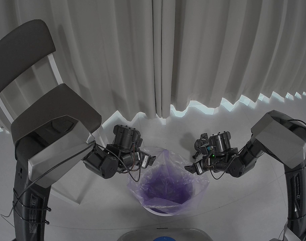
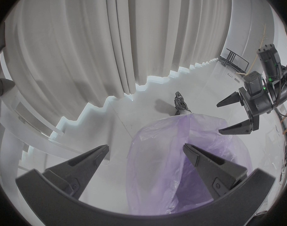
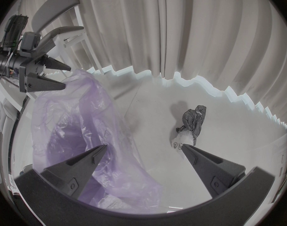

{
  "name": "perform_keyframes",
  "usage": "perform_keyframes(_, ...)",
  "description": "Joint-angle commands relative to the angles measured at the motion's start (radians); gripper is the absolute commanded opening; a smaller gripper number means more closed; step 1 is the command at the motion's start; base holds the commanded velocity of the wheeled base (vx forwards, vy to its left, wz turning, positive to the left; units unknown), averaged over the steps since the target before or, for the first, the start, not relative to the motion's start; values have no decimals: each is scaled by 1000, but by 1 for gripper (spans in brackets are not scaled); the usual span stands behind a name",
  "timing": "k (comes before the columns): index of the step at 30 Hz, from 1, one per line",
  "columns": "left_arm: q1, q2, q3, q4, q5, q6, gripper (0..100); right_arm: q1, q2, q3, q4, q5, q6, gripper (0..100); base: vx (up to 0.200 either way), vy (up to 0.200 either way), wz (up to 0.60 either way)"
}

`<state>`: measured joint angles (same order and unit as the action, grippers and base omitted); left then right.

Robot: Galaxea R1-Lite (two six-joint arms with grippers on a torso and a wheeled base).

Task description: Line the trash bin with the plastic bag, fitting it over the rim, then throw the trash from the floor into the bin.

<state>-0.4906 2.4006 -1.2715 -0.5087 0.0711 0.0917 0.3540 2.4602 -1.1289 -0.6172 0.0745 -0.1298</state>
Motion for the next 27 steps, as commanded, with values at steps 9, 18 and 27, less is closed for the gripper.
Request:
perform_keyframes(9, 52, 81, -95, 22, -1, -1, 100, -21, 52, -107, 76, 1, -13, 100, 0, 0, 0)
perform_keyframes(18, 58, 166, -143, 19, -1, -3, 100, -26, 77, -114, 79, 1, -28, 100, 0, 0, 0)
perform_keyframes(27, 73, 176, -129, 19, -1, -12, 100, -33, 108, -173, 159, 1, -28, 100, 0, 0, 0)
